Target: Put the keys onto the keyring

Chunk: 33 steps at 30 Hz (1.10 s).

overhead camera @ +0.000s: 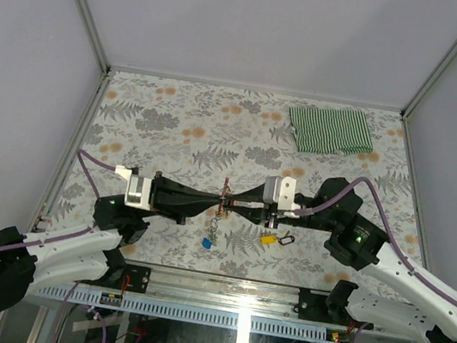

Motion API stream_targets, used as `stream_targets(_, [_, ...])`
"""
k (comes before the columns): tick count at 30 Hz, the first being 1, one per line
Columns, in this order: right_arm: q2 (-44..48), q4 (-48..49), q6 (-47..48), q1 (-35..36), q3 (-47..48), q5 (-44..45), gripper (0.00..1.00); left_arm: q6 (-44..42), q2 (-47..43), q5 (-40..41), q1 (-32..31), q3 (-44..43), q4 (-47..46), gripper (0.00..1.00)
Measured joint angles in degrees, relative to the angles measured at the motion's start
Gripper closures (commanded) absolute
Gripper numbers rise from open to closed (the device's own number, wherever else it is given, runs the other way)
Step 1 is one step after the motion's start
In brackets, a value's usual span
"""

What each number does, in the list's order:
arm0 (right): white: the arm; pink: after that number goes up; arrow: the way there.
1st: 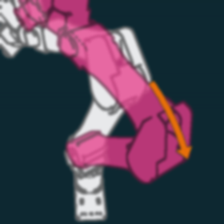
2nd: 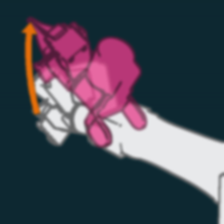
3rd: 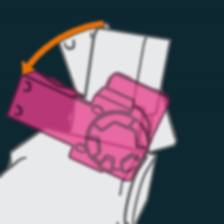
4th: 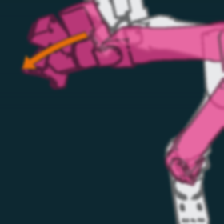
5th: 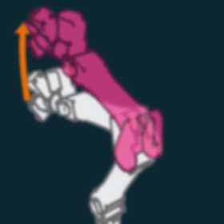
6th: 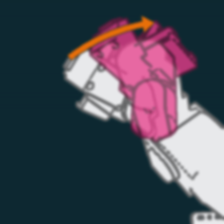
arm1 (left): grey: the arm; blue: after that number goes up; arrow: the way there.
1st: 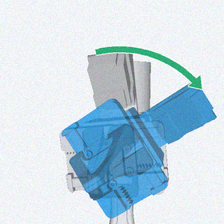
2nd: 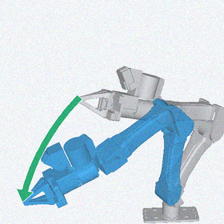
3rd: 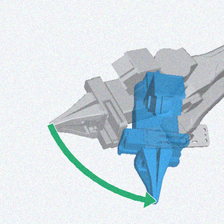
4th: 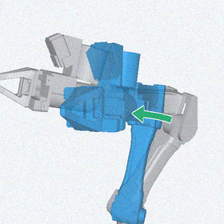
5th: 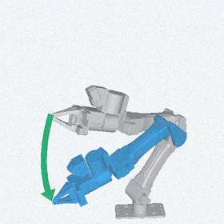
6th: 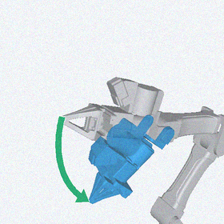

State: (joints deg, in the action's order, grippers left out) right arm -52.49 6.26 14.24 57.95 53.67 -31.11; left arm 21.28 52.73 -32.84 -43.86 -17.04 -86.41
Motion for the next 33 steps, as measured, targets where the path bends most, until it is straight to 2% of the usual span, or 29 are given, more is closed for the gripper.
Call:
stream_targets(3, [-0.6,-0.3,0.0,0.0,0.4,-0.1,0.79,0.1,0.0,-0.2,0.0,0.0,0.0,1.00])
stream_targets(10, [-1.0,-0.7,0.2,0.0,0.9,-0.6,0.99,0.2,0.0,-0.5,0.0,0.0,-0.3,1.00])
stream_targets(13, [-1.5,-1.9,0.2,-0.2,2.0,-1.1,1.00,0.2,0.0,-0.6,0.0,0.0,-0.7,0.99])
stream_targets(16, [-2.1,-5.9,0.6,-0.2,4.5,-1.0,1.00,-0.1,-0.2,-0.7,0.0,0.0,-0.3,0.83])
stream_targets(18, [-2.7,-10.2,1.7,-0.2,6.9,-0.6,1.00,-0.7,-0.9,-0.7,0.0,-0.2,1.1,0.77])
stream_targets(25, [-5.6,-31.1,7.6,-0.2,20.8,3.3,1.00,-8.2,-7.6,-1.0,0.0,-4.1,15.1,0.74])
stream_targets(33, [-20.7,-59.7,10.6,-0.2,45.4,12.4,1.00,-19.3,-10.4,-1.9,0.0,-8.7,36.0,0.73])
